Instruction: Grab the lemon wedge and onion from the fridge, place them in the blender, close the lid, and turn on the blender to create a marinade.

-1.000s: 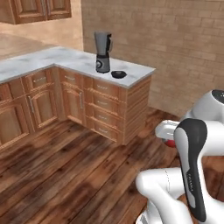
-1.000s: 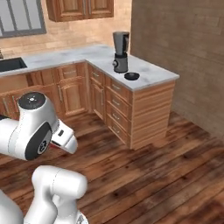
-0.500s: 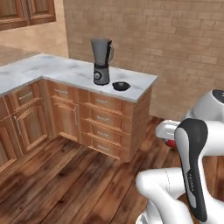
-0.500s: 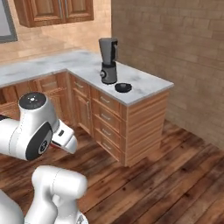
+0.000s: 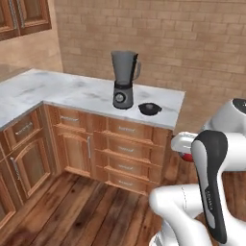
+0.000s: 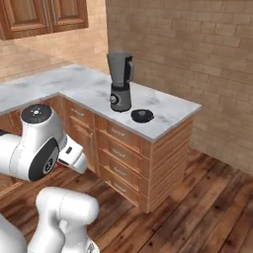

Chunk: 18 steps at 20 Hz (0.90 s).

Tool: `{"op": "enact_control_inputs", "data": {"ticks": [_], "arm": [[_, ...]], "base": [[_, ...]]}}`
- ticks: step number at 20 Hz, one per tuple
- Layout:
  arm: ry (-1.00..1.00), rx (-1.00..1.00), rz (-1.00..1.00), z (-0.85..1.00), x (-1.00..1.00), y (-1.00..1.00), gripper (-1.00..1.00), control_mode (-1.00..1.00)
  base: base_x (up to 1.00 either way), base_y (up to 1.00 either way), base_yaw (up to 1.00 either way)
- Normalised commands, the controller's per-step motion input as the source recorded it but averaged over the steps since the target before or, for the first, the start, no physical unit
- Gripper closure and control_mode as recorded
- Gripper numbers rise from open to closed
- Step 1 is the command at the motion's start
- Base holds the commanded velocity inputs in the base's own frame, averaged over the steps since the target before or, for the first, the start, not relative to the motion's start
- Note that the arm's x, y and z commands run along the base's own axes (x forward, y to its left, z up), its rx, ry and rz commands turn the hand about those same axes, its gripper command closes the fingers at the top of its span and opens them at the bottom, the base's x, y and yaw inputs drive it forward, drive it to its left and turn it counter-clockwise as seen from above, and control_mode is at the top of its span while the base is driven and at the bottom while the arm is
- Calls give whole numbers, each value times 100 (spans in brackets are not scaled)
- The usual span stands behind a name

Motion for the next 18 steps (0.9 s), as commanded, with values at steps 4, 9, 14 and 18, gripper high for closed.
{"op": "enact_control_inputs", "data": {"ticks": [4, 9, 14, 18], "arm": [[0, 0, 0, 0, 0, 0, 100, 100], [0, 0, 0, 0, 0, 0, 100, 100], [0, 0, 0, 0, 0, 0, 100, 100], [0, 0, 0, 0, 0, 0, 100, 100]], "base": [[99, 60, -31], [95, 53, -30], [79, 18, -28], [67, 0, -26]]}}
